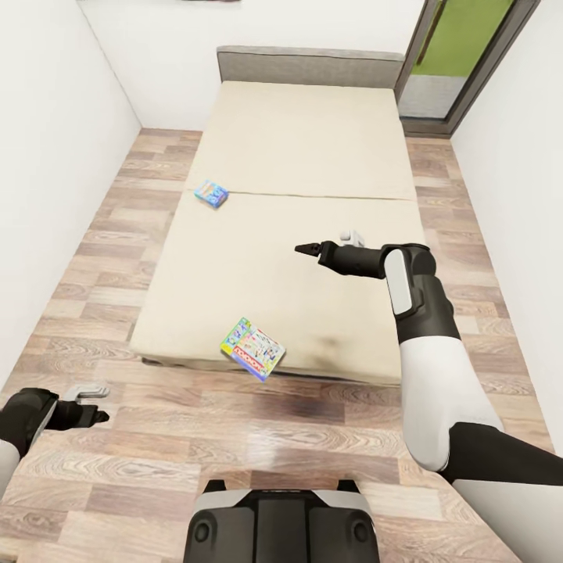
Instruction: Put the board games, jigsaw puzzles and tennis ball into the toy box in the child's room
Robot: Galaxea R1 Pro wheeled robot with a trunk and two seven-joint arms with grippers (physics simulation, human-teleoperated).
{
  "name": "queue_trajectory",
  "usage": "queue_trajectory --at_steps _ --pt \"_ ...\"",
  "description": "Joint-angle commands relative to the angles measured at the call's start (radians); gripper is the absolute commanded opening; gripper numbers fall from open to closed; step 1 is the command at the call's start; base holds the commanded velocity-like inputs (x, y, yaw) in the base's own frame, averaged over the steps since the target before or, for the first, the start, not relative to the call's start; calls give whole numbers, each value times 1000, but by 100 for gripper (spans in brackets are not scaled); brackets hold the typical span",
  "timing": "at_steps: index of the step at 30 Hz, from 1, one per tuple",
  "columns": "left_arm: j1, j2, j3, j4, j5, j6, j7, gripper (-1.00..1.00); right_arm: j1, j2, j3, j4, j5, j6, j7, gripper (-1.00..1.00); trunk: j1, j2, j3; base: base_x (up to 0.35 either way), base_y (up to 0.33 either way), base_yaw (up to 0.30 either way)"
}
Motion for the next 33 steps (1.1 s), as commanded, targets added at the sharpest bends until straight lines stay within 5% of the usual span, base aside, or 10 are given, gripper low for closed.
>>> queue_trajectory --at_steps 1,15,24,33 --pt "-1 -1 8 55 -10 -48 27 100 3 1 -4 0 3 6 5 100 1 -2 1 0 0 0" --pt "16 -26 9 392 -5 -404 343 100 10 -22 -2 -5 5 6 5 100 1 -2 24 0 0 0" --pt "190 -121 10 445 -2 -621 542 100 56 -35 -3 -18 6 6 5 100 1 -2 38 0 0 0" --pt "324 -206 11 450 -2 -704 619 100 134 -68 0 -133 6 6 3 100 1 -2 53 0 0 0"
